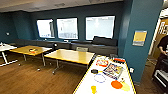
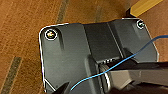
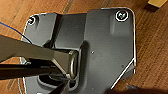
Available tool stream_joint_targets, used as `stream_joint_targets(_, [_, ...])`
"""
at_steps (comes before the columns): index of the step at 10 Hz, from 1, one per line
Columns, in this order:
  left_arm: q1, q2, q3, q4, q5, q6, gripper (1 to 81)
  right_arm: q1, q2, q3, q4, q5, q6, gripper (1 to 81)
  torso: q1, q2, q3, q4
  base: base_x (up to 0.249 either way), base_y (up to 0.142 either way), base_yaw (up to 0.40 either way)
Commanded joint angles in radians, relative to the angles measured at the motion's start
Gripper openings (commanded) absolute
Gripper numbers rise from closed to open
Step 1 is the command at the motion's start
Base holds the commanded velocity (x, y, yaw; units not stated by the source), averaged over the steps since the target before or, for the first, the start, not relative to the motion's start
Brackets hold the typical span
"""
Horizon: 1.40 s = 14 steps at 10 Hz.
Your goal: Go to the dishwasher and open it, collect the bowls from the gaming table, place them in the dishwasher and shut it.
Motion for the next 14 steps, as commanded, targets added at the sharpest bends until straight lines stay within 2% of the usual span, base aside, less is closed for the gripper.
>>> stream_joint_targets(1, [-0.055,-0.006,-0.001,-0.006,0.044,-0.002,81.1,0.052,-0.004,0.003,-0.001,-0.043,-0.002,81.1,0.000,0.000,0.000,0.000,0.000,0.000,0.000])
stream_joint_targets(7, [-0.058,-0.012,0.001,-0.004,0.044,-0.002,81.1,0.051,-0.002,0.003,-0.001,-0.043,-0.002,81.1,-0.001,0.000,0.000,0.000,0.000,0.000,-0.056])
stream_joint_targets(14, [-0.058,-0.014,-0.001,-0.004,0.045,-0.005,81.1,0.053,-0.001,0.003,-0.001,-0.043,-0.002,81.1,-0.001,0.000,0.000,0.000,0.000,0.000,-0.340])
